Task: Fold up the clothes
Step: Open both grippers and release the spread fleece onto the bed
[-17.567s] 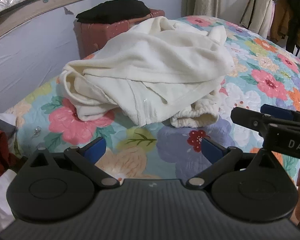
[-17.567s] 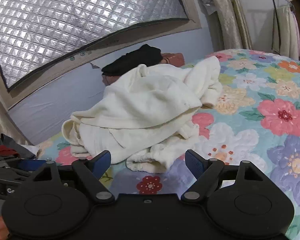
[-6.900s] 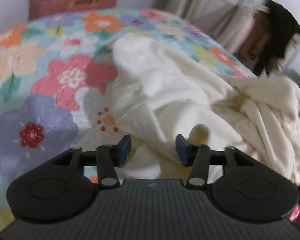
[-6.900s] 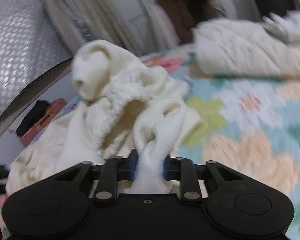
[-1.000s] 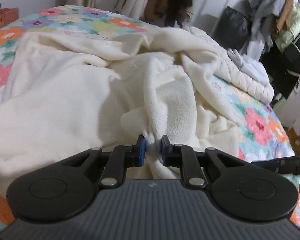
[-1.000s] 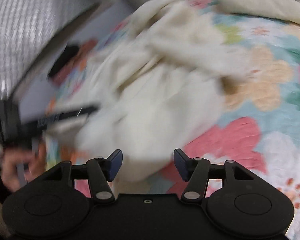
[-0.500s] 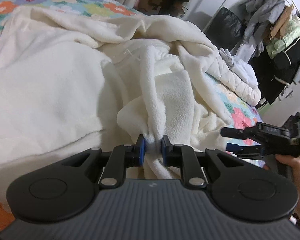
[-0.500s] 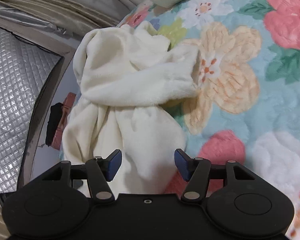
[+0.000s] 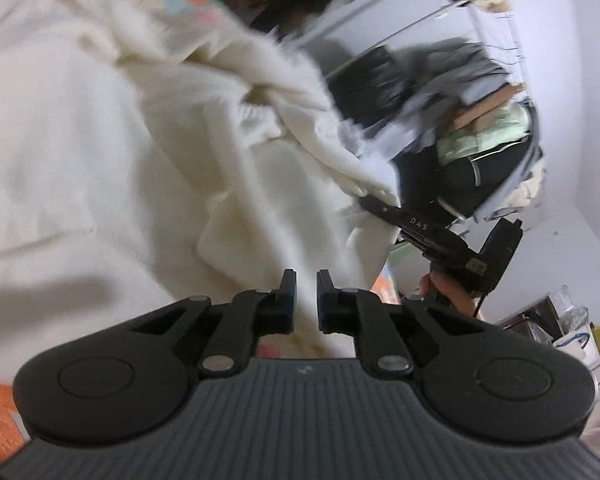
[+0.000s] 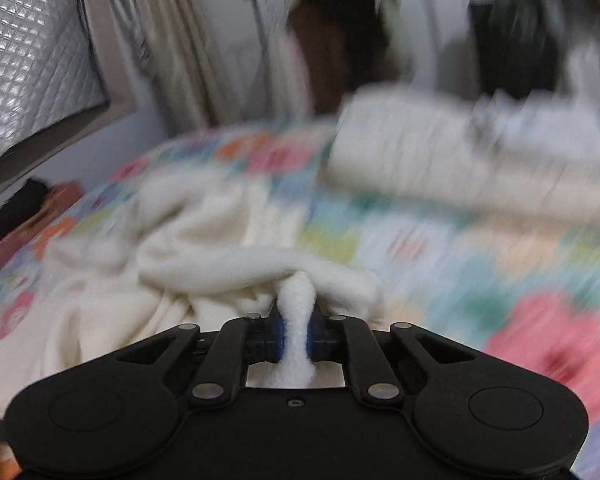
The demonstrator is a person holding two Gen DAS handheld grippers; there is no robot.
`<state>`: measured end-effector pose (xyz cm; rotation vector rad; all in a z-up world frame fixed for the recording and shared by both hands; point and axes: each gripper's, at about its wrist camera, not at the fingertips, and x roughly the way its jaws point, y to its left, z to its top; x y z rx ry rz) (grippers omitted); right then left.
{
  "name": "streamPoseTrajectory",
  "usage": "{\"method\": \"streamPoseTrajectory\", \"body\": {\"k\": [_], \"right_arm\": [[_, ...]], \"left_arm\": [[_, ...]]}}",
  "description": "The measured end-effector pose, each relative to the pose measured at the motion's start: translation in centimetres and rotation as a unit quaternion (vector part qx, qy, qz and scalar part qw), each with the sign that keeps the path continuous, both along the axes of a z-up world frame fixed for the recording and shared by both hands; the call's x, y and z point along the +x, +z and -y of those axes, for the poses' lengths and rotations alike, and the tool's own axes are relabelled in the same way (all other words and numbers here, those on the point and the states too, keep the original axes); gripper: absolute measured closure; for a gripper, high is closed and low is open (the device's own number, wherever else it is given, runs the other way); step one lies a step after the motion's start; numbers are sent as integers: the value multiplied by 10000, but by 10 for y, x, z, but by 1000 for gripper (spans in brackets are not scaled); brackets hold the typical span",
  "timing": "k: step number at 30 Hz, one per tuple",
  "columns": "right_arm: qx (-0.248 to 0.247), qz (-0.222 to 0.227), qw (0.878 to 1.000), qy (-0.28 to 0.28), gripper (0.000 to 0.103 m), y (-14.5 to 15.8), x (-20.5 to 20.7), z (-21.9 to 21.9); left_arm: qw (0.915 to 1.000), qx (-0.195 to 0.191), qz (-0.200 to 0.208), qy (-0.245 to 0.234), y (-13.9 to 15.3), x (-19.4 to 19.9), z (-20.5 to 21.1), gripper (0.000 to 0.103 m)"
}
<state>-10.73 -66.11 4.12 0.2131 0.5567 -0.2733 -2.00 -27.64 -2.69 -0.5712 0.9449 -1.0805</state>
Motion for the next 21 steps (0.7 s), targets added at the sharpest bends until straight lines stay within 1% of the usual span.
{"method": "streamPoseTrajectory", "body": {"k": [1,2,4,5,7,9,10,11,12,13,14,15,16,18,21], "right_arm": [[-202,18,9998,-70,93,10,-4,4],[-364,17,9992,-155,93,13,-5,8],[-442,-152,9986,-237,93,8,-4,19],[-495,-350,9978,-270,93,-3,1,25],[-304,-806,9958,-321,90,-30,11,37],[148,-994,9925,-695,84,-48,9,45],[301,-767,9938,-753,77,-43,-2,39],[437,-504,9947,-785,74,-36,-13,30],[572,-240,9947,-817,67,-29,-24,22],[706,25,9939,-848,55,-22,-35,14],[708,191,9945,-741,50,-16,-41,0],[769,174,9959,-448,47,-15,-42,-14],[841,133,9963,-132,47,-14,-41,-27],[1096,-177,9923,555,47,-23,-27,-46],[1069,-599,9856,1167,45,-39,-10,-79]], "left_arm": [[9998,94,151,-35,3,-2,3,93],[9994,233,250,-40,3,-4,6,93],[9980,560,305,-14,-3,-5,12,93],[9964,786,316,6,-9,-4,15,93],[9919,1212,373,72,-17,-2,19,93],[9858,1612,436,148,-25,1,21,92],[9827,1788,445,179,-26,4,22,85],[9793,1963,453,211,-27,6,22,80],[9765,2091,457,240,-29,9,22,78],[9759,2118,449,268,-29,10,21,73],[9760,2113,433,312,-28,11,18,70],[9759,2107,423,366,-28,10,15,65],[9758,2104,435,408,-27,10,11,61],[9739,2163,505,460,-24,10,7,59],[9668,2398,724,507,-24,9,7,55]]}}
